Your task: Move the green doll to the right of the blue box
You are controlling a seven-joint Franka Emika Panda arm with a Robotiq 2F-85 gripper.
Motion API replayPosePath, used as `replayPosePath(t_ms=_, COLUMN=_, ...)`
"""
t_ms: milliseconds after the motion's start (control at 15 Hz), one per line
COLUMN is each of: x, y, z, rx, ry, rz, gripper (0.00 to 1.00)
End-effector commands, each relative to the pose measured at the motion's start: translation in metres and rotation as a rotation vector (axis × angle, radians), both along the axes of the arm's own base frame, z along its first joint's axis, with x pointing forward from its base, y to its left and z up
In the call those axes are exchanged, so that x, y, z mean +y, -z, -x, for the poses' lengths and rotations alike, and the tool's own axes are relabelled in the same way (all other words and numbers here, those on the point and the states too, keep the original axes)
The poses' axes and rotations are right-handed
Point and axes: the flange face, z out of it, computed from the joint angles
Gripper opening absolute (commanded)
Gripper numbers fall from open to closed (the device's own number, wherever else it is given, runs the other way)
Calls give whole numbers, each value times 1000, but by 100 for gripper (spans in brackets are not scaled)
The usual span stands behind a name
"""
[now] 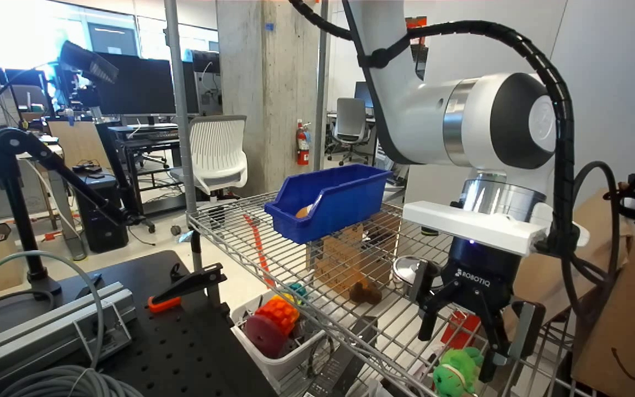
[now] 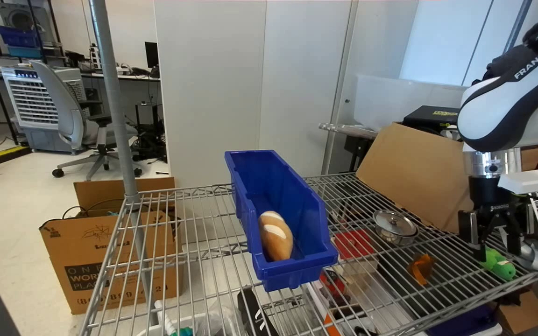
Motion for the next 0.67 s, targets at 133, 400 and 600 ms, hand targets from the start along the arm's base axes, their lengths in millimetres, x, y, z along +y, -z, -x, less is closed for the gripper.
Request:
replayPosePath(t_ms=133, x=-12, y=7, z=-11, rx=10, ry=46, rz=45, gripper=39)
replayPosePath(t_ms=400, x=-9, y=0, z=-14, rx=16, ry=53, rz=50, gripper=8)
replayPosePath(t_ms=600, x=12, y=-35, z=-25, rx=-59, ry=2, rz=33, gripper=0)
